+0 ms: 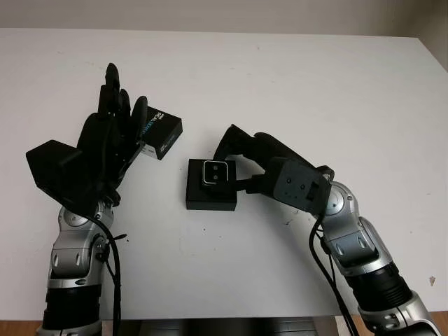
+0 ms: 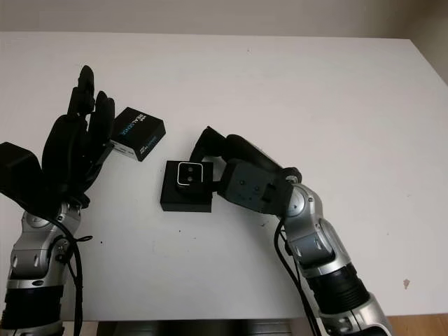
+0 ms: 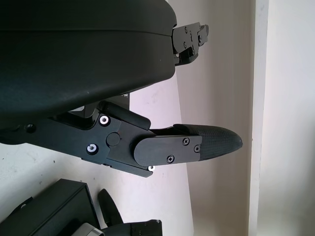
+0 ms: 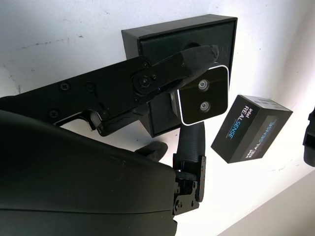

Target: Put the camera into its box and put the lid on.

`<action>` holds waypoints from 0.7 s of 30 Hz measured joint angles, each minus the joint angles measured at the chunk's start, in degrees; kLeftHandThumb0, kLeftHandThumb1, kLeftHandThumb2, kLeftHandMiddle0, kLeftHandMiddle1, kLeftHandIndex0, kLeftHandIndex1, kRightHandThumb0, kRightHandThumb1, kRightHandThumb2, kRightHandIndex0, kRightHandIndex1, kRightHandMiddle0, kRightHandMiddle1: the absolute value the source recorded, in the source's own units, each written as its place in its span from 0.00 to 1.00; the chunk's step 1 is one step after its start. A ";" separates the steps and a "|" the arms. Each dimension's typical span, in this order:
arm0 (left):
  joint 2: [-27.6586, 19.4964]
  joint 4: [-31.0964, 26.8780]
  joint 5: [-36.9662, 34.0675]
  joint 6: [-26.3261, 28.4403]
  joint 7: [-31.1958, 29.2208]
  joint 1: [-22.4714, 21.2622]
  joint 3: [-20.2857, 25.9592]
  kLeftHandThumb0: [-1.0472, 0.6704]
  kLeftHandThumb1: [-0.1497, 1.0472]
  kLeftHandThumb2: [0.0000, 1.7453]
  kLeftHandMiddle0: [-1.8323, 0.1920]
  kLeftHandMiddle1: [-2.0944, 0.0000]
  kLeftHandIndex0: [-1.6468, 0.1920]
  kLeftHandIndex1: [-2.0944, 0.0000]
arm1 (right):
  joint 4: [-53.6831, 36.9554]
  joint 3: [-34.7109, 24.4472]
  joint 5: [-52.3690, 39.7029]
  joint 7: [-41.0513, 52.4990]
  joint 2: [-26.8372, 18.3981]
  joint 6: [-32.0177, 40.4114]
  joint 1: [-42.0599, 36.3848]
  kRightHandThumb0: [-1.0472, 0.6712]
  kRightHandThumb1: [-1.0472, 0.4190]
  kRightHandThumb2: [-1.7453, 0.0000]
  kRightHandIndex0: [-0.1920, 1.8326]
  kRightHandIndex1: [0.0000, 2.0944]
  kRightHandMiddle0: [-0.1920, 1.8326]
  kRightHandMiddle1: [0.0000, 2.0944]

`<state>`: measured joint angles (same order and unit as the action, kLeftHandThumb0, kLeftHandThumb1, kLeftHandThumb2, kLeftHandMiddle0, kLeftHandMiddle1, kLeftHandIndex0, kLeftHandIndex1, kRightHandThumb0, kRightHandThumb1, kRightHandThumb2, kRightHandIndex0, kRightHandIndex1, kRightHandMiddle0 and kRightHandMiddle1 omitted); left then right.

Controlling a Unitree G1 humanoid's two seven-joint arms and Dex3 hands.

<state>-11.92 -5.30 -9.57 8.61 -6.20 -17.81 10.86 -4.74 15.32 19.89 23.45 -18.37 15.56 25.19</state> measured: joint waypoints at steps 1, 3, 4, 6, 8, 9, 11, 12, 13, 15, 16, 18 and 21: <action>0.00 0.00 0.00 0.00 0.02 0.00 0.00 0.20 1.00 0.26 1.00 1.00 1.00 1.00 | -0.01 0.00 0.03 0.15 0.00 0.07 0.04 0.34 0.01 0.97 0.24 0.16 0.26 0.92; 0.00 -0.02 0.01 0.01 0.07 0.00 0.00 0.20 1.00 0.26 1.00 1.00 1.00 1.00 | -0.02 0.00 0.04 0.31 0.00 0.31 0.10 0.34 0.01 0.97 0.24 0.16 0.25 0.92; 0.00 -0.02 0.01 0.01 0.07 0.00 0.00 0.19 1.00 0.26 1.00 1.00 1.00 1.00 | -0.03 0.00 0.04 0.37 0.00 0.45 0.14 0.34 0.01 0.97 0.24 0.15 0.25 0.92; 0.00 -0.02 0.01 0.00 0.07 0.00 0.00 0.19 1.00 0.26 1.00 1.00 1.00 1.00 | -0.03 0.00 0.04 0.46 -0.01 0.47 0.17 0.34 0.01 0.97 0.24 0.15 0.25 0.92; 0.00 -0.02 0.01 0.00 0.10 0.00 0.00 0.19 1.00 0.26 1.00 1.00 1.00 1.00 | -0.03 0.00 0.09 0.56 -0.01 0.47 0.19 0.34 0.01 0.97 0.24 0.15 0.25 0.92; 0.00 -0.02 0.04 0.00 0.10 0.00 0.00 0.19 1.00 0.26 1.00 1.00 1.00 1.00 | -0.03 0.00 0.13 0.61 0.00 0.47 0.20 0.34 0.01 0.97 0.24 0.15 0.25 0.91; 0.00 -0.02 0.03 -0.01 0.06 0.00 -0.01 0.20 1.00 0.26 1.00 1.00 1.00 1.00 | -0.06 0.00 0.14 0.73 0.00 0.69 0.26 0.35 0.01 0.97 0.24 0.15 0.25 0.91; 0.00 -0.02 0.01 -0.01 0.02 0.00 0.00 0.20 1.00 0.26 1.00 1.00 1.00 1.00 | -0.09 0.00 0.09 0.75 0.00 0.82 0.27 0.35 0.02 0.97 0.24 0.15 0.25 0.91; 0.00 -0.02 -0.02 -0.01 0.00 0.00 0.00 0.20 1.00 0.26 1.00 1.00 1.00 1.00 | -0.11 0.00 0.08 0.75 0.00 0.87 0.28 0.35 0.02 0.97 0.24 0.15 0.25 0.91; 0.00 -0.02 -0.02 -0.03 -0.09 0.00 -0.01 0.20 1.00 0.27 1.00 1.00 1.00 1.00 | -0.11 0.00 0.08 0.75 0.00 0.89 0.28 0.35 0.02 0.97 0.25 0.15 0.25 0.90; 0.00 -0.02 -0.02 -0.08 -0.24 0.00 -0.01 0.20 1.00 0.27 1.00 1.00 1.00 1.00 | -0.11 0.00 0.08 0.74 0.00 0.89 0.28 0.35 0.02 0.97 0.25 0.15 0.25 0.90; 0.00 -0.02 0.00 -0.13 -0.32 0.00 -0.01 0.20 1.00 0.27 1.00 1.00 1.00 1.00 | -0.11 0.03 0.14 0.74 0.00 0.88 0.30 0.34 0.02 0.97 0.25 0.15 0.25 0.90; 0.00 -0.02 0.02 -0.13 -0.11 0.00 -0.02 0.20 1.00 0.27 1.00 1.00 1.00 1.00 | -0.11 0.09 0.34 0.78 0.00 0.88 0.38 0.34 0.01 0.97 0.25 0.14 0.25 0.91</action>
<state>-11.92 -5.33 -9.54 8.49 -6.31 -17.81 10.85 -4.85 15.41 20.23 24.23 -18.37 16.44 25.57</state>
